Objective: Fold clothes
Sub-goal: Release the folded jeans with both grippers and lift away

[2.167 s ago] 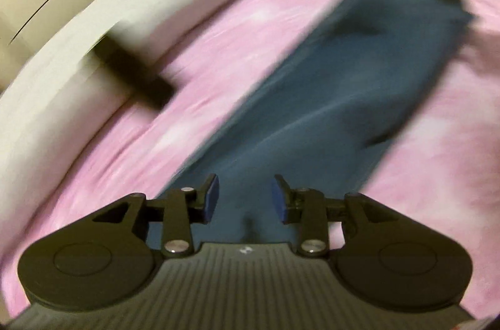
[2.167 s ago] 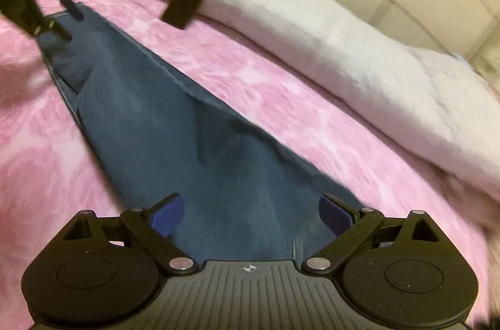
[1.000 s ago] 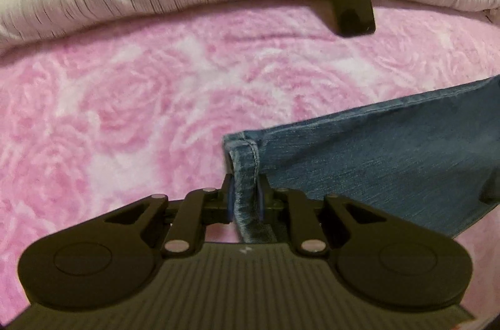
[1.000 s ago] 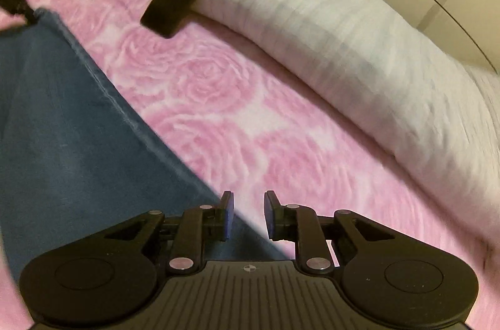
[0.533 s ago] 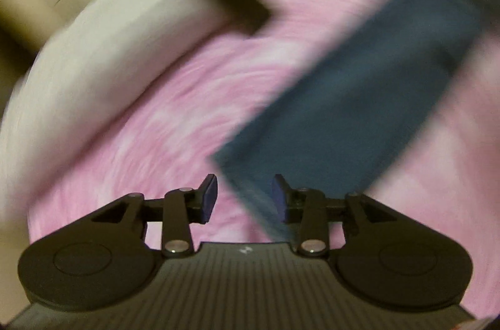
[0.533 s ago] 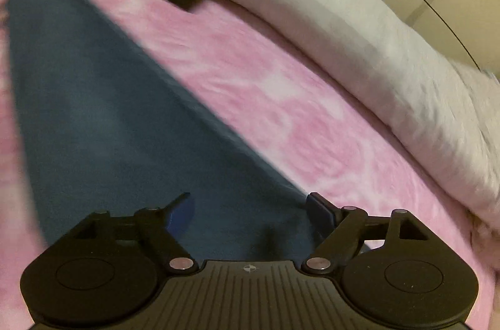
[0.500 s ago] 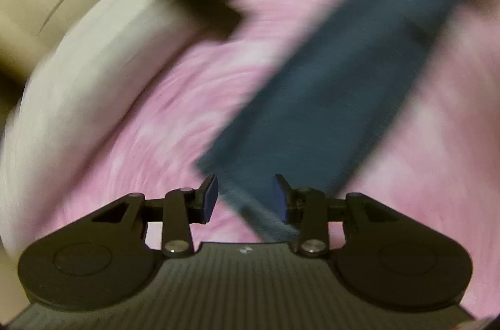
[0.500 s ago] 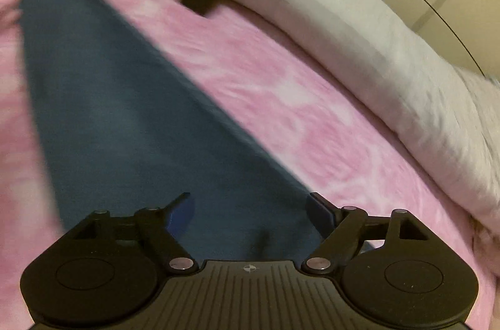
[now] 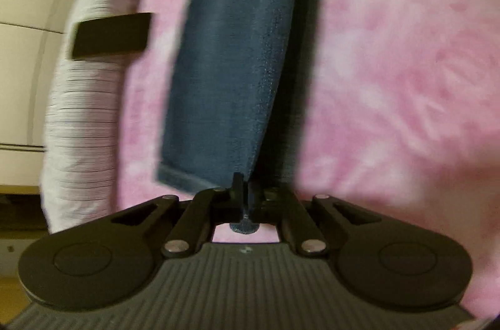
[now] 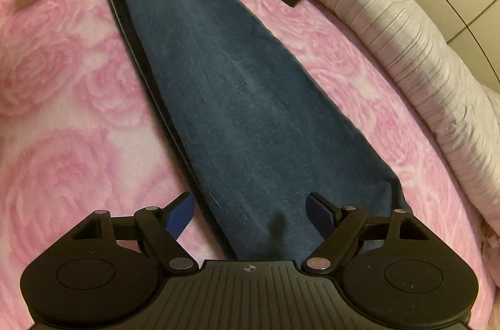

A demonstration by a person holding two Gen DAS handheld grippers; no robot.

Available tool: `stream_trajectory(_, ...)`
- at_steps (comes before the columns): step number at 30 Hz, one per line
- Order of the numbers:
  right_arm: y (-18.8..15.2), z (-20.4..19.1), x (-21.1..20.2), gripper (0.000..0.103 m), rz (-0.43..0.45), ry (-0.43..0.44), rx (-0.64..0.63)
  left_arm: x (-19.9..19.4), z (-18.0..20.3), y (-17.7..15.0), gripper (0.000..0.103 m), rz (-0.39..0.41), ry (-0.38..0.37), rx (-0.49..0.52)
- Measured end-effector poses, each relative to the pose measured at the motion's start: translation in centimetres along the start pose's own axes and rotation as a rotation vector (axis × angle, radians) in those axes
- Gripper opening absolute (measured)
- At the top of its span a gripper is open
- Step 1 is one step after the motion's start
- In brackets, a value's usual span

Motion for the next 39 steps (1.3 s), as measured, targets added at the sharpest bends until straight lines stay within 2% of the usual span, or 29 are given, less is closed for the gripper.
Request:
stream_trajectory(2, 0.7, -0.7, -0.8, 0.080, 0.013, 0.000, -0.001, 0.1, 0.1, -0.1, 0.002, 0.000, -0.004, -0.041)
stream_trajectory(7, 3.4, -3.1, -2.0, 0.080, 0.064, -0.009, -0.037, -1.5, -0.2, -0.7, 0.014, 0.021, 0.024, -0.119)
stream_trajectory(10, 5.6, -5.2, -2.2, 0.080, 0.094, 0.001, -0.072, -2.7, -0.2, -1.2, 0.017, 0.008, 0.040, -0.140)
stream_trajectory(13, 8.2, -7.4, -1.8, 0.080, 0.144, -0.004, -0.144, -3.9, 0.3, -2.0, 0.026, 0.028, 0.092, -0.099)
stream_trajectory(16, 10.2, -9.2, 0.0, 0.080, 0.161, -0.030, -0.214, -3.6, 1.5, -1.4, 0.034, 0.067, 0.117, -0.009)
stream_trajectory(19, 10.8, -10.1, 2.5, 0.079, 0.125, -0.059, -0.273, -2.8, 3.1, -0.5, 0.036, 0.102, 0.146, 0.090)
stream_trajectory(22, 10.0, -9.0, 2.0, 0.080, 0.113, -0.107, -0.228, -2.4, 3.3, 0.5, 0.035, 0.120, 0.165, 0.076)
stream_trajectory(25, 6.9, -7.5, 0.0, 0.080, 0.079, -0.172, -0.208, -2.8, 3.4, 1.7, 0.036, 0.139, 0.190, 0.045)
stream_trajectory(30, -3.1, -4.4, -2.2, 0.080, -0.065, -0.267, -0.228, -5.8, 5.1, 6.4, 0.038, 0.231, 0.164, 0.011)
stream_trajectory(35, -14.1, -0.5, -3.7, 0.080, -0.244, -0.330, -0.218, -7.8, 8.0, 14.4, 0.044, 0.338, 0.118, -0.001)
stream_trajectory(39, -20.5, 2.6, -3.6, 0.080, -0.281, -0.365, -0.265, -8.3, 10.4, 21.2, 0.044, 0.381, 0.100, 0.001)
Point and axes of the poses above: each gripper's, at about its wrist camera, not at the fingertips, and x roughly the way its jaws point, z to its right, y to its top, the point moved 10 cm from there along x, roughly the way its jaws point, and after that the axes turned 7 degrees about -x, right-handed, at the moved point
